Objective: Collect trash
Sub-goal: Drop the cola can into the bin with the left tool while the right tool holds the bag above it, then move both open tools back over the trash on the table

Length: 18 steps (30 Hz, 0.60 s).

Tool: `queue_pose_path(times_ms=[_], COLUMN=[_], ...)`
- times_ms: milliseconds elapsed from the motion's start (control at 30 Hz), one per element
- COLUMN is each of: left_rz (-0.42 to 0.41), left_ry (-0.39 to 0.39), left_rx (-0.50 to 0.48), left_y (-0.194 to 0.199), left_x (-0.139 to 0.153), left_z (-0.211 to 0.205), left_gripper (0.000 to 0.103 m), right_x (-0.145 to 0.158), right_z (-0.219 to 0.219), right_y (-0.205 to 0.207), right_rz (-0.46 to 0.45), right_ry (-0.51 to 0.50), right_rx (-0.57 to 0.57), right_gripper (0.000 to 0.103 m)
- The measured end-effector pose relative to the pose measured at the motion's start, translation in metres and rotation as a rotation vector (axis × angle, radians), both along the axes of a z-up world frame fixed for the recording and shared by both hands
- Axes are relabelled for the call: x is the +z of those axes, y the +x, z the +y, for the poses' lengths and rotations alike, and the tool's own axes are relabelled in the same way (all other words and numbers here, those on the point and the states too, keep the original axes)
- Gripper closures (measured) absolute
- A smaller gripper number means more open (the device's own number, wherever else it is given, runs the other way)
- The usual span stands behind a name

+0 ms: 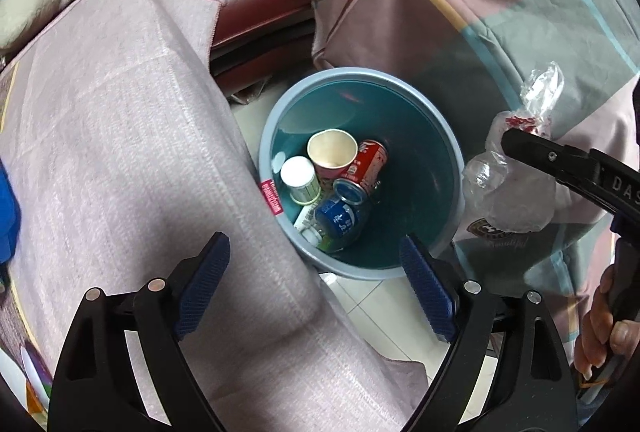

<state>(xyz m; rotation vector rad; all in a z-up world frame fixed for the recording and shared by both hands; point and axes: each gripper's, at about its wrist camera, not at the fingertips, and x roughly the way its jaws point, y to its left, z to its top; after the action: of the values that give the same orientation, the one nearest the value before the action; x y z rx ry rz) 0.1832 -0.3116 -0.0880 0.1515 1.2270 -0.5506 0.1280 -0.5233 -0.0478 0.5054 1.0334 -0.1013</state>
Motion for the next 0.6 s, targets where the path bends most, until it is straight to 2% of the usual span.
queue_pose_path(times_ms=[133,200,267,367,600], left_rz=[-0.004,-0.001,0.004,0.004,0.002], left_ry=[-0.006,-0.012,-0.013,-0.019,-0.045], left_rx=[0.020,0.034,0.049,0.059,0.074], left_y=[0.000,0.000,0.001,0.001,-0.005], left_x=[0.005,0.007,0.008,0.011,0.020], left_z=[0.013,0.021,0.027,0.035,0.053], left_gripper=[0.015,0.014,0.014,0.014,0.014], right_x=[0.000,0.001,0.002,0.004,0.016], right_z=[0.010,0.016,0.021,0.028,0.040], right_y=[0.007,0.011,0.013,0.015,0.008], right_rz=[0.005,0.006,0.004,0.002,0.005], right_ry=[-0.009,-0.016,-0.020,-0.020,-0.040], right_rx=[0.022,0.033,0.037,0.040,0.029], right_gripper=[0.065,0.057,0.042,0.034,0.030])
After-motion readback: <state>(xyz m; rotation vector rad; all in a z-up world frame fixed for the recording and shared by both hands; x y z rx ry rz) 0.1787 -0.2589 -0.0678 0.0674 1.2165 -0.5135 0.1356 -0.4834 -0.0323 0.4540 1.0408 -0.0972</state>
